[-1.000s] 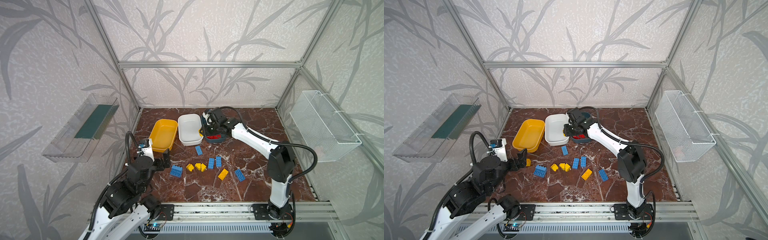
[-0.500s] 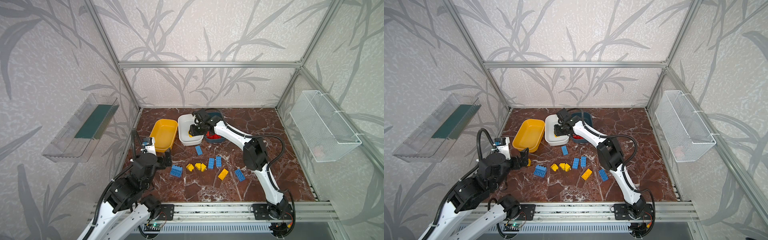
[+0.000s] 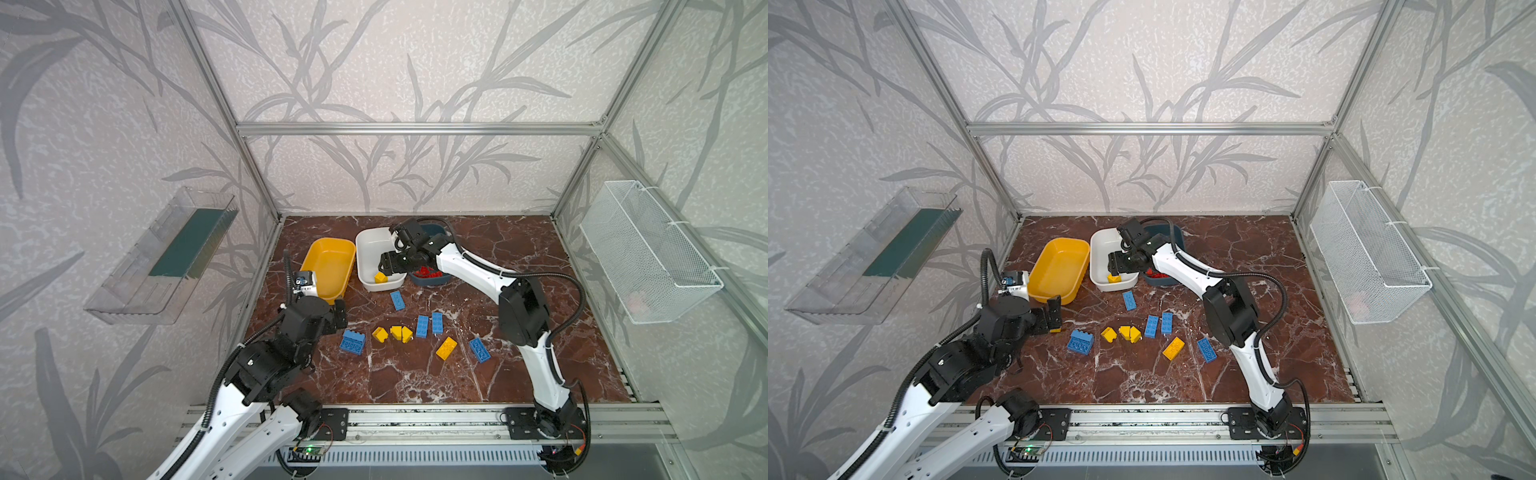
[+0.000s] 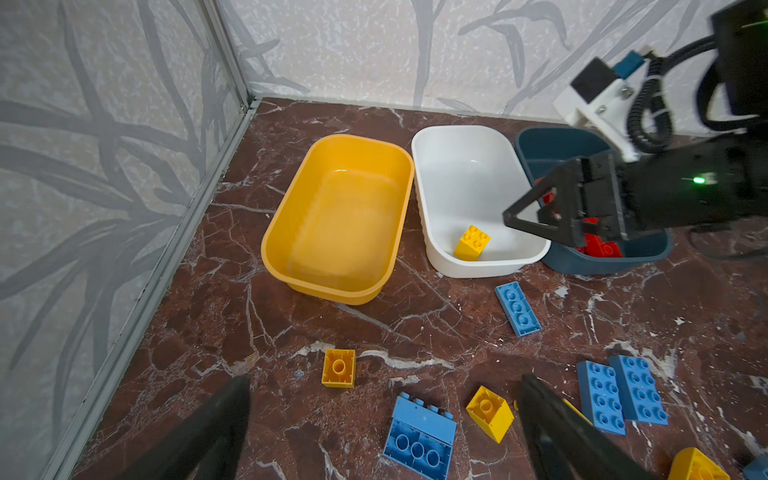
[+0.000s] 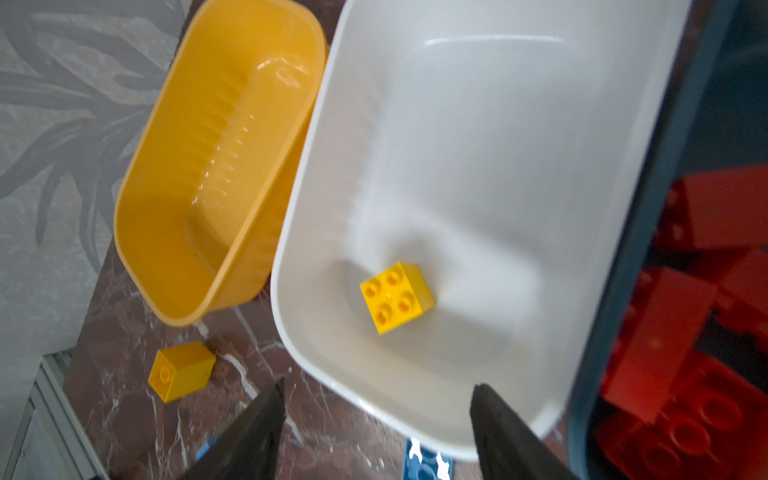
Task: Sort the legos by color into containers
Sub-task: 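Drop the yellow brick in the white tub with right gripper while left gripper lowers, then grasp a yellow brick with the left gripper while the right gripper withdraws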
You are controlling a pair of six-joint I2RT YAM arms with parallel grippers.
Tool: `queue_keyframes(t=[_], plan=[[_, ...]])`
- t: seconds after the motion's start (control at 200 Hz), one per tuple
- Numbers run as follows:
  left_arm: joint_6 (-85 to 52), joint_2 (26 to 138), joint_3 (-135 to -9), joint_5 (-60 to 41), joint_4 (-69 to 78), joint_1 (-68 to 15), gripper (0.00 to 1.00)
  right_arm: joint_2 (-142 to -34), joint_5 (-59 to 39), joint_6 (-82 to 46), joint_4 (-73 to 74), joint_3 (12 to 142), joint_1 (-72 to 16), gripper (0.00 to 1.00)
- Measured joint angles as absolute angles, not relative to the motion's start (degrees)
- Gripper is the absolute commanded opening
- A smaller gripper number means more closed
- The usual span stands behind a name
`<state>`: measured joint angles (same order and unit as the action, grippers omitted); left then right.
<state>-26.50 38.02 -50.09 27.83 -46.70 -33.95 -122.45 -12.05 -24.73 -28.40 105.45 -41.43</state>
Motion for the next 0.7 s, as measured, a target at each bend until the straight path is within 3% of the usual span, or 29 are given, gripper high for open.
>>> queue_keyframes(t=[0.4,0.7], plan=[[-27.2,50.6,-50.1,27.0,-48.5,-28.5,0.98,-86.2,-13.5,-24.2,-6.4,59.0,-41.4,0.79],[-25.3,63.3,-50.1,17.6,-47.0,-17.3,0.83,-68.4,-13.5,-26.0,1.1,35.6,-41.3,0.79]])
